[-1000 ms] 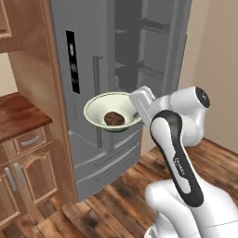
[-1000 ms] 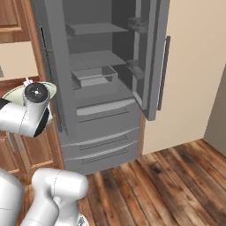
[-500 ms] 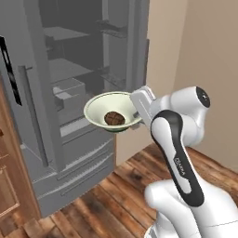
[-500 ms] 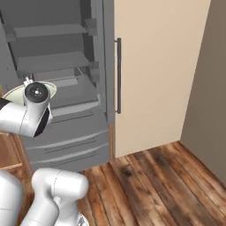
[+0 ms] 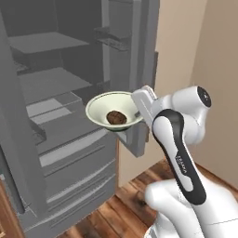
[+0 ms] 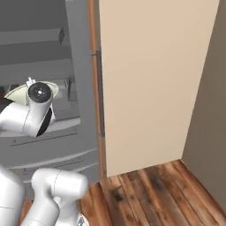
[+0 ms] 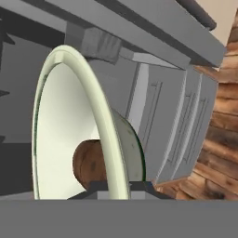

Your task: Move the mug from next to the sink to the open cabinet. Then, move the bowl with the potato to the fridge to clear the area for faucet cleaning.

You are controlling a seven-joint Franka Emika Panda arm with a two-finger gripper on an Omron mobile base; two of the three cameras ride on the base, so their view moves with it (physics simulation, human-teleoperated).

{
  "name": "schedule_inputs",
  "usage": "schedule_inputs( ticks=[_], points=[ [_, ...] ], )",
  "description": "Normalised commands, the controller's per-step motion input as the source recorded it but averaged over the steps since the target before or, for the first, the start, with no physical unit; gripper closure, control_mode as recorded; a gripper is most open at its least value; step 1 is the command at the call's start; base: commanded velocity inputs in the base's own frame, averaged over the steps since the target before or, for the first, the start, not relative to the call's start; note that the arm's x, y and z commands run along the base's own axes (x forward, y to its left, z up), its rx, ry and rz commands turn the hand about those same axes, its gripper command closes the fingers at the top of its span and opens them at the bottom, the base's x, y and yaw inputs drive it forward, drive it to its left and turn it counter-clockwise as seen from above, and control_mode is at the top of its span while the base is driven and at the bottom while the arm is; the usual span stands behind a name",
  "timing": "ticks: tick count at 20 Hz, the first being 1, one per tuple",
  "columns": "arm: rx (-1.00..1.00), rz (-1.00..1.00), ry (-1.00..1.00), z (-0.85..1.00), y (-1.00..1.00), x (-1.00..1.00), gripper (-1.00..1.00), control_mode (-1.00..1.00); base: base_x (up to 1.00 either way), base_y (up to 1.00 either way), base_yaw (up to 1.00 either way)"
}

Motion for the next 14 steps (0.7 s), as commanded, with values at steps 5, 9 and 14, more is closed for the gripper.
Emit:
schedule_inputs(
  ticks=[5, 9, 14],
  points=[
    [0.00, 0.00, 0.00, 0.00, 0.00, 0.00, 1.00, 1.00, 0.26, 0.23, 0.41],
    [0.00, 0.00, 0.00, 0.00, 0.00, 0.00, 1.00, 1.00, 0.00, 0.02, 0.32],
    [0.00, 0.00, 0.00, 0.00, 0.00, 0.00, 1.00, 1.00, 0.44, 0.00, 0.00]
  ],
)
